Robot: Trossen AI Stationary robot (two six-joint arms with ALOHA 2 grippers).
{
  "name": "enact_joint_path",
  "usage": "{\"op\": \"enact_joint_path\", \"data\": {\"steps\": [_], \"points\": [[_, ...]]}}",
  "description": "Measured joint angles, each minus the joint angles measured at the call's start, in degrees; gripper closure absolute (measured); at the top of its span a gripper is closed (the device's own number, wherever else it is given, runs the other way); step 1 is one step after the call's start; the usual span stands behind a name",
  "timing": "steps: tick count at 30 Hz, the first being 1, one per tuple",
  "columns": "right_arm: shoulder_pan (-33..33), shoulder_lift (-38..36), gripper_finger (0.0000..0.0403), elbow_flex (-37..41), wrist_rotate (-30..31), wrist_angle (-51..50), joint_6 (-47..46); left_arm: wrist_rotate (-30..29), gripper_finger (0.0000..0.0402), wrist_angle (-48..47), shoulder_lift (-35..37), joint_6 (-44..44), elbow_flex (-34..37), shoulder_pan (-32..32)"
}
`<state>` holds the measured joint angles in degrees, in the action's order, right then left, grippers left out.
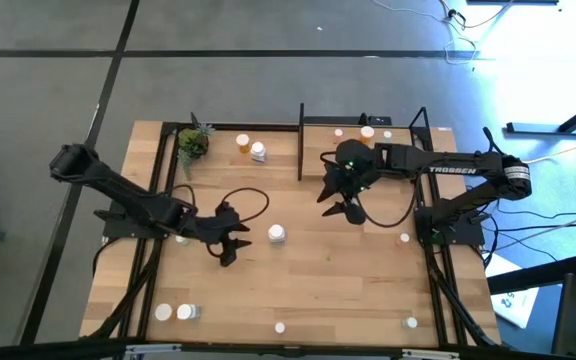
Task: Pick and place medicine bottles onto shelf by color
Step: Put the middle white pill bottle on the shelf
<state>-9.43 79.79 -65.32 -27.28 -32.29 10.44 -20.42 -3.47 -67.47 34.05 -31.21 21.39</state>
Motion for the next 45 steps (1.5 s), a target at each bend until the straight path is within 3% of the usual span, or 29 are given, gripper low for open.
{"op": "enact_joint_path", "data": {"steps": [11, 20, 32, 45], "points": [[0.0, 0.0, 0.0191, 0.0, 2.9, 1.3, -2.4, 0.0, 0.0202, 18.3, -14.3, -8.4, 3.0, -3.0], [0.0, 0.0, 0.0191, 0.0, 3.8, 1.3, -2.9, 0.6, 0.0202, 27.8, -23.2, -11.5, 3.0, -6.0], [0.0, 0.0, 0.0191, 0.0, 4.4, 1.3, -2.9, 3.0, 0.0202, 35.5, -26.0, -15.4, 2.9, -8.5], [0.0, 0.0, 0.0191, 0.0, 6.7, 1.4, -3.4, 5.3, 0.0202, 36.6, -26.0, -17.2, 2.9, -10.9]]}}
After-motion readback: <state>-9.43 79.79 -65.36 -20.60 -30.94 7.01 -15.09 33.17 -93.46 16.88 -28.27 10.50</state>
